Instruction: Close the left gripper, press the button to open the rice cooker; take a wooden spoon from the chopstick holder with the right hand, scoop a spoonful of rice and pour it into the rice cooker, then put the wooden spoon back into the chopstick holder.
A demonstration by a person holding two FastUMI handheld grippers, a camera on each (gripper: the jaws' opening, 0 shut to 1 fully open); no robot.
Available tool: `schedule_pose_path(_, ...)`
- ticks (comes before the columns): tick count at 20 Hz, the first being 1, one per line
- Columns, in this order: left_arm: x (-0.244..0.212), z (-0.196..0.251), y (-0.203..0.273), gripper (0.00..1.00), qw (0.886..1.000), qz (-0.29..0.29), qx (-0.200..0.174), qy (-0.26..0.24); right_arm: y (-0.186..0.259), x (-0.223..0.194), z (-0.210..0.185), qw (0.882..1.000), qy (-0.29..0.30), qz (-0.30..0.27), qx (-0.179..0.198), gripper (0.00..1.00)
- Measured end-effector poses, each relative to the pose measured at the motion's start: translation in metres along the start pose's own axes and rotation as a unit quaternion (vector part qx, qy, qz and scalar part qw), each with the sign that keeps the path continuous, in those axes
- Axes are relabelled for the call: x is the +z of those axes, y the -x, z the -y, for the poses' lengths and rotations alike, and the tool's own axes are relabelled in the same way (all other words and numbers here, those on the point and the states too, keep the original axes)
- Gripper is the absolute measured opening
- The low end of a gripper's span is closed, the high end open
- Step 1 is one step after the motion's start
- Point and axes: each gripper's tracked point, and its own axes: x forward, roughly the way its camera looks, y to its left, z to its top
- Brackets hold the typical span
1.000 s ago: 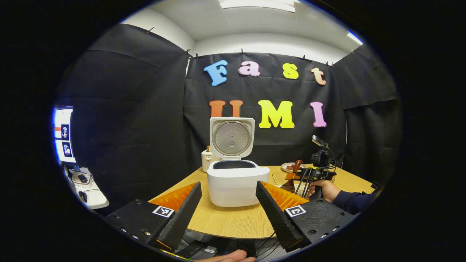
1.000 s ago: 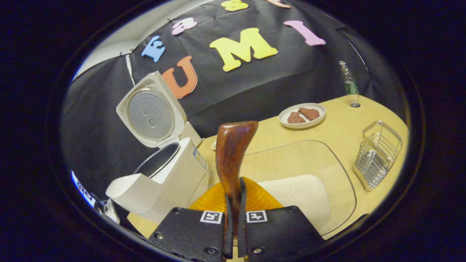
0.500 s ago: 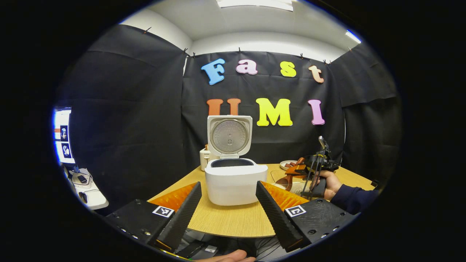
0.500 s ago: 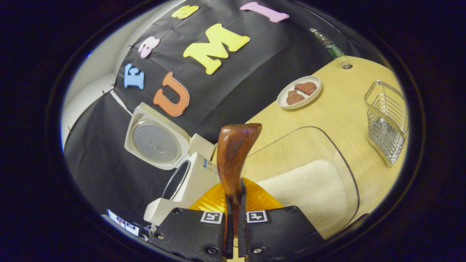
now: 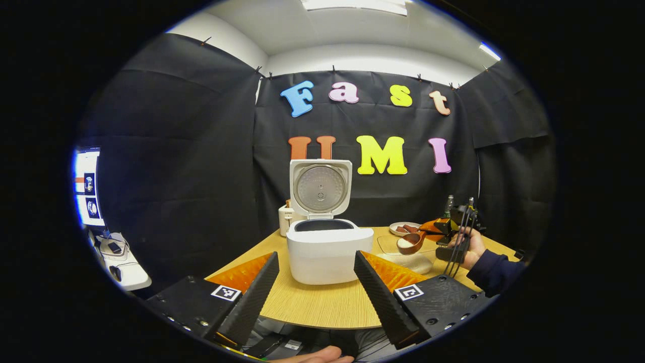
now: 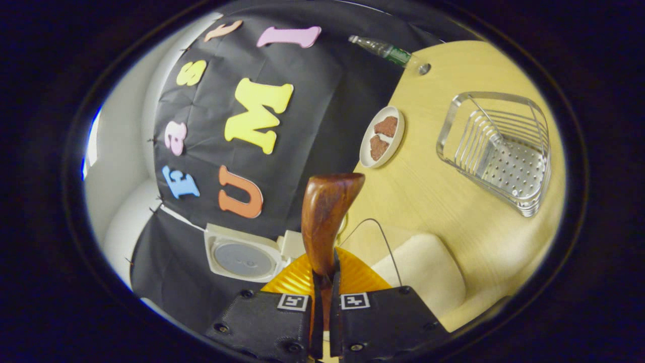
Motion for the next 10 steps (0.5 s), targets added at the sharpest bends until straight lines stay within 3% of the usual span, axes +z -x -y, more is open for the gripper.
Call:
schedule_pose_path(3,-0.001,-0.001,0.001,0.95,1.0,-0.002,-0.003,-0.006,0.013,0.019,-0.026,0.992,-0.105,-0.004,0.068,0.1)
schedule_pose_path(5,-0.001,-0.001,0.0,0.95,1.0,-0.001,-0.006,-0.008,0.02,0.036,-0.045,0.985,-0.14,-0.001,0.105,0.1)
schedule_pose_path(10,0.004,0.006,0.001,0.95,0.999,0.001,-0.028,0.014,0.028,0.051,-0.064,0.987,-0.127,0.019,0.094,0.1)
